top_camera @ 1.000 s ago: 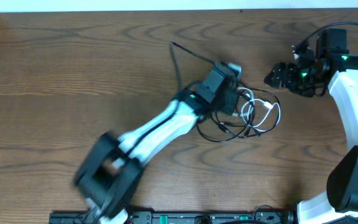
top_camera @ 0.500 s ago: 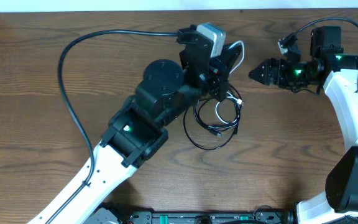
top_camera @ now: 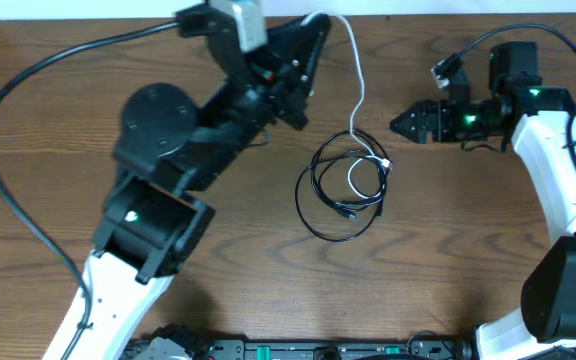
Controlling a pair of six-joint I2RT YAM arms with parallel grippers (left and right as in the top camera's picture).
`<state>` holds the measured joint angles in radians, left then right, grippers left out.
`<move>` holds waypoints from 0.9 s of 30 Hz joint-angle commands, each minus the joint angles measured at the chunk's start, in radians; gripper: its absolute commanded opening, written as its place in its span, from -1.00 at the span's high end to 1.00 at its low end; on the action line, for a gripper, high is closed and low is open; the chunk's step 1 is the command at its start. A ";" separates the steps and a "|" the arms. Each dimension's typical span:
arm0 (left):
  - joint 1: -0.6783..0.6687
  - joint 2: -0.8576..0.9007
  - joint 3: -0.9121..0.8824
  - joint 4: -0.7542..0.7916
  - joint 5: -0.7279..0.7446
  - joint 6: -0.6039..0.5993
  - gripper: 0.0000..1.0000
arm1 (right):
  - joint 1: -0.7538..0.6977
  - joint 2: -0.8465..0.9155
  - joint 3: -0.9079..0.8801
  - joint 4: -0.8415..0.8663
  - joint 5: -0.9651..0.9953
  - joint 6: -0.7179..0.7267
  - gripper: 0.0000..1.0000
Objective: Untangle cables
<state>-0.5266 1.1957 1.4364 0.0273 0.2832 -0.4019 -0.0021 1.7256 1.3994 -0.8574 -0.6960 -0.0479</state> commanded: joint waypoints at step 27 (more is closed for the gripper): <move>0.156 -0.025 0.026 -0.126 0.176 -0.108 0.85 | 0.238 0.032 0.100 0.253 0.088 0.018 0.98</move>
<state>-0.4030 1.1759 1.4380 -0.0738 0.4465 -0.5014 0.2489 1.9053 1.4235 -0.5964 -0.5980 -0.0875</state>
